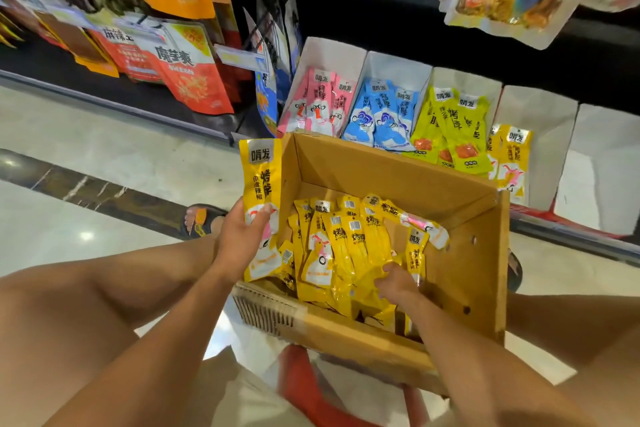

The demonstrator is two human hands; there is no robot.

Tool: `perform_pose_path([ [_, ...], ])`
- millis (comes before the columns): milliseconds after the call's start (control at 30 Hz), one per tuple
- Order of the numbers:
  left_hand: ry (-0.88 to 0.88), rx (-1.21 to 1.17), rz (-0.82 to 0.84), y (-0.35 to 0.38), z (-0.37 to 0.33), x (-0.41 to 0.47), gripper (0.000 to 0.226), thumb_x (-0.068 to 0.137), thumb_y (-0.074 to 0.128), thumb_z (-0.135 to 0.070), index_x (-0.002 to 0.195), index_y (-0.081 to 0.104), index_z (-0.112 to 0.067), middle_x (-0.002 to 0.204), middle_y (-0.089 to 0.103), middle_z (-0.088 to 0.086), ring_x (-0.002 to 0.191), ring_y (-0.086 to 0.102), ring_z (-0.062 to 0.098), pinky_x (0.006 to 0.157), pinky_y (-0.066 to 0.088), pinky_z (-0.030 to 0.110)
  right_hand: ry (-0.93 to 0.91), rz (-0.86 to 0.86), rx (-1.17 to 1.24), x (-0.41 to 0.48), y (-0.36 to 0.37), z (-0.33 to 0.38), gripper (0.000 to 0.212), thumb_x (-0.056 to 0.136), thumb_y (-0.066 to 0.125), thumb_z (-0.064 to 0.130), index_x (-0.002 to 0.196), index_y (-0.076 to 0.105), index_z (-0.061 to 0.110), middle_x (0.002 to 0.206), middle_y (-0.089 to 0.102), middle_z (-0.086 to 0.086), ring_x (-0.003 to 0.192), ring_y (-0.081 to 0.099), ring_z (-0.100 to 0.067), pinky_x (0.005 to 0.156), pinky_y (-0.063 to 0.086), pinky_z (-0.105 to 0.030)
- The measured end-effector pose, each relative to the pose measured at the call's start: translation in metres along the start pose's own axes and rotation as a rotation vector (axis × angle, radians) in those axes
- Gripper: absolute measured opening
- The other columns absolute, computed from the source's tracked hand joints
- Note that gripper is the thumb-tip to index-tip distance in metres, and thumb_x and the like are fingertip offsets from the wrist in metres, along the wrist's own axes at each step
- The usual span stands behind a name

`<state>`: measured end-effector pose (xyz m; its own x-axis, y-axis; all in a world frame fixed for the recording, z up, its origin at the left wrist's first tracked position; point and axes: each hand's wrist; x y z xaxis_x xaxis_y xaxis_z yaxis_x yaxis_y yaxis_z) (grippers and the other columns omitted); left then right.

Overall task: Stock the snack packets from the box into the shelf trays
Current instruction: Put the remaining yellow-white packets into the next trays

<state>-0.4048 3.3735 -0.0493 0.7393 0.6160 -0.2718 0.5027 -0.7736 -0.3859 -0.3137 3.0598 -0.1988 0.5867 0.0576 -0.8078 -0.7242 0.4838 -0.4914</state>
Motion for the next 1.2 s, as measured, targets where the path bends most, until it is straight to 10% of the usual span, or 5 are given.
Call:
perform_pose_path([
  [267, -0.044, 0.013, -0.002, -0.001, 0.009, 0.005, 0.034, 0.092, 0.064, -0.06, 0.116, 0.067, -0.035, 0.105, 0.076, -0.009, 0.1, 0.073, 0.014, 0.092, 0.059, 0.052, 0.13, -0.074, -0.012, 0.019, 0.003, -0.003, 0.048, 0.09, 0.061, 0.019, 0.132, 0.041, 0.005, 0.1, 0.056, -0.008, 0.087, 0.056, -0.027, 0.074, 0.047, -0.035],
  [600, -0.052, -0.003, -0.009, 0.003, 0.01, 0.007, 0.016, 0.099, 0.066, -0.041, 0.114, 0.066, -0.037, 0.101, 0.076, -0.012, 0.094, 0.073, 0.009, 0.087, 0.062, 0.045, 0.156, -0.116, 0.164, 0.046, 0.012, -0.008, 0.022, 0.092, 0.07, 0.034, 0.077, 0.065, 0.018, 0.073, 0.062, -0.005, 0.073, 0.06, -0.026, 0.069, 0.049, -0.034],
  [800, -0.051, -0.055, -0.001, 0.001, -0.002, 0.003, 0.017, 0.102, 0.062, -0.035, 0.119, 0.066, -0.035, 0.103, 0.075, -0.023, 0.096, 0.071, -0.003, 0.079, 0.055, 0.014, 0.096, -0.07, 0.389, 0.018, -0.016, 0.018, 0.025, 0.082, 0.075, 0.031, 0.096, 0.057, 0.02, 0.077, 0.057, -0.007, 0.055, 0.047, -0.021, 0.05, 0.035, -0.027],
  [1200, -0.131, 0.005, 0.304, 0.002, -0.084, 0.014, 0.012, 0.102, 0.062, -0.024, 0.108, 0.072, -0.02, 0.101, 0.077, 0.003, 0.089, 0.072, 0.019, 0.076, 0.055, 0.029, -0.149, -0.053, 0.308, -0.119, -0.135, 0.105, 0.01, 0.094, 0.064, 0.016, 0.1, 0.068, 0.009, 0.049, 0.053, 0.0, 0.033, 0.037, -0.008, 0.035, 0.025, -0.017],
])
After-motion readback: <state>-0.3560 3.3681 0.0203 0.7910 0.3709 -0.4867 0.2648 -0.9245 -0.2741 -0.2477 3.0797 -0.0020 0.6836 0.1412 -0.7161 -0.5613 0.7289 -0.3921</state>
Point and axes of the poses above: each hand's wrist, its own x-axis towards the middle knuckle, its own y-axis out of the palm, z = x × y
